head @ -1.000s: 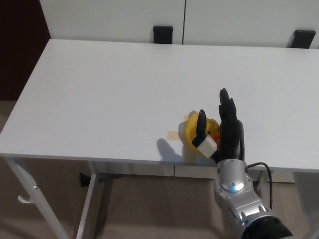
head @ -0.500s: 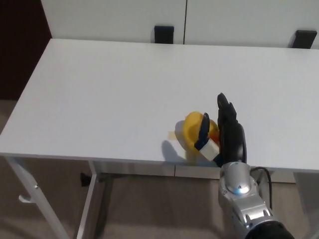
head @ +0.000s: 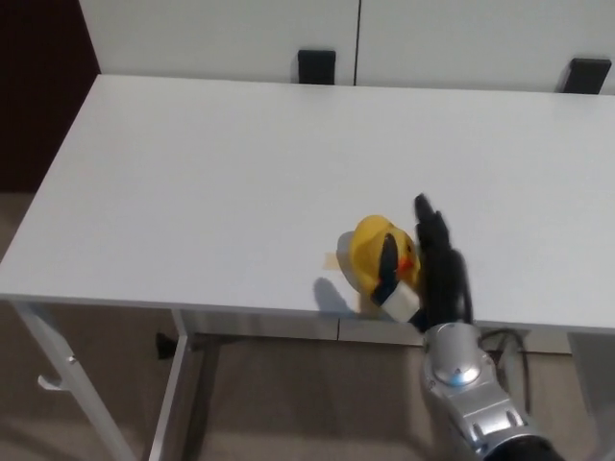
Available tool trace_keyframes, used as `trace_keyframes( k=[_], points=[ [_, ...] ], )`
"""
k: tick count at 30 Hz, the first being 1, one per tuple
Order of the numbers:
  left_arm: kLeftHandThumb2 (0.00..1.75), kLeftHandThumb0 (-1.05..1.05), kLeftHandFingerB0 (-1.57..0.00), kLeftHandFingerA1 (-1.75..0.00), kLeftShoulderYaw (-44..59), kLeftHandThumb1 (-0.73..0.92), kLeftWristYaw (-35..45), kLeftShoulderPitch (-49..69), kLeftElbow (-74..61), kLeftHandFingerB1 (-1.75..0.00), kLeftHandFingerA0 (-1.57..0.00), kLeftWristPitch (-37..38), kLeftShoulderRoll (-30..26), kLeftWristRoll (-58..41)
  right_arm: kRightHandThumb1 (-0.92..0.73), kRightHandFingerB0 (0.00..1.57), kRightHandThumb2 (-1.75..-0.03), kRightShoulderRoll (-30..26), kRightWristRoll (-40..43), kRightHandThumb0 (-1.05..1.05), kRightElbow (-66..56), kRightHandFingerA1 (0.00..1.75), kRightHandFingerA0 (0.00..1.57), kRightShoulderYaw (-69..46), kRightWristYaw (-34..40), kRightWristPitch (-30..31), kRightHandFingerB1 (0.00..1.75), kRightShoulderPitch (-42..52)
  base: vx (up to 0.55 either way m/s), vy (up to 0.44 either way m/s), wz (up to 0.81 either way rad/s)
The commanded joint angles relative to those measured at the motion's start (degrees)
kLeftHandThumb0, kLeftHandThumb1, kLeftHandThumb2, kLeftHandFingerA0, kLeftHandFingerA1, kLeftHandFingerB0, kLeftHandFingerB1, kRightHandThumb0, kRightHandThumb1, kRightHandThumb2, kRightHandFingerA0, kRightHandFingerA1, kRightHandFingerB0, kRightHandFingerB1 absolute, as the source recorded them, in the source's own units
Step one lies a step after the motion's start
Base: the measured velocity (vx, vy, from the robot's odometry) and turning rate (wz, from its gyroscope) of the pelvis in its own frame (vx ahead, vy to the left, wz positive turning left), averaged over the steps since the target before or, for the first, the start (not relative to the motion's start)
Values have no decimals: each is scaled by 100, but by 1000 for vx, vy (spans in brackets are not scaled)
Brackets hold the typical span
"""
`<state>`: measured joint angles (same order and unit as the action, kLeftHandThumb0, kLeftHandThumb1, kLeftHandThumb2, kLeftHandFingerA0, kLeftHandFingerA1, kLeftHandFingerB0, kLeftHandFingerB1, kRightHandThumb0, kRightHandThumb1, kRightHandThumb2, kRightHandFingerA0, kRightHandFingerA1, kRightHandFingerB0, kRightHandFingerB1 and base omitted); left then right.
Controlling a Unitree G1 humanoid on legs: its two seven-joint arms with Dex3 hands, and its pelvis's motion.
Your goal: The robot uses its right hand to push the yellow duck toy to the center of the white desk.
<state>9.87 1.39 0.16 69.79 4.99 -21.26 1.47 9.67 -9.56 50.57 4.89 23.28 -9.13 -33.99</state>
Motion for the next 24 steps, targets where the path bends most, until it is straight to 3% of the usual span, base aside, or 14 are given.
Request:
trace_keyframes(
  k=[1, 3, 6, 7, 9, 10, 11, 12, 14, 18, 19, 24],
  points=[
    [98, 11, -136, -124, 39, -1, -30, 61, 15, -123, -138, 176, -82, -32, -92, 0, -91, -1256, -1033, -95, -1371, 0, 0, -123, 927, 567, 0, 349, 0, 0, 0],
    [98, 11, -136, -124, 41, -1, -28, 66, 16, -123, -138, 176, -85, -33, -92, 0, -91, -1367, -1066, -95, -1523, 0, 0, -148, 941, 604, 0, 395, 0, 0, 0],
    [96, 12, -135, -124, 19, -5, -38, 85, 26, -123, -138, 152, -105, -2, -92, 0, -86, -1921, -795, -94, -2023, 0, 0, -549, 715, 159, 0, 602, 0, 0, 0],
    [96, 10, -133, -122, 19, -4, -28, 95, 44, -121, -136, 172, -125, 3, -92, 0, -72, -2187, -667, -96, -2312, 0, 0, -810, 613, 57, 0, 719, 0, 0, 0],
    [96, 10, -133, -122, 21, -4, -19, 101, 56, -121, -136, 190, -138, 4, -92, 0, -72, -2347, -591, -96, -2532, 0, 0, -972, 548, 44, 0, 808, 0, 0, 0],
    [98, 11, -135, -124, 35, 0, -1, 105, 76, -123, -138, 195, -151, -8, -81, 0, -99, -2645, -457, -98, -2845, 0, 0, -1218, 324, 46, 0, 977, 0, 0, 0],
    [98, 11, -135, -124, 35, 0, -1, 105, 76, -123, -138, 195, -151, -8, -81, 0, -99, -2645, -457, -98, -2845, 0, 0, -1218, 324, 46, 0, 977, 0, 0, 0],
    [99, 10, -136, -126, 50, 0, 6, 122, 64, -124, -140, 183, -177, -21, -92, 0, -91, -3167, -337, -92, -3161, 0, 0, -1658, 106, -115, 0, 1294, 0, 0, 0],
    [99, 10, -136, -126, 64, 0, 8, 139, 44, -124, -140, 163, -203, -35, -92, 0, -91, -3716, -227, -92, -3477, 0, 0, -2121, -124, -286, 0, 1652, 0, 0, 0],
    [100, 10, -136, -126, 56, 1, -10, 164, 31, -124, -141, 135, -249, -21, -92, 0, -92, -4144, -25, -91, -3879, 0, 0, -2656, -495, -97, 0, 2192, 0, 0, 0],
    [101, 10, -136, -125, 60, 2, -13, 177, 34, -124, -140, 148, -260, -22, -92, 0, -122, -4308, 51, -105, -3857, 29, 0, -2969, -506, -308, 14, 2481, 0, 0, 7],
    [100, 11, -136, -126, 82, 1, -38, 155, 29, -123, -140, 109, -290, -41, -91, 0, -120, -4548, 427, -105, -3587, 23, 0, -3894, -628, -875, 9, 3419, 0, 0, 1]
  ],
)
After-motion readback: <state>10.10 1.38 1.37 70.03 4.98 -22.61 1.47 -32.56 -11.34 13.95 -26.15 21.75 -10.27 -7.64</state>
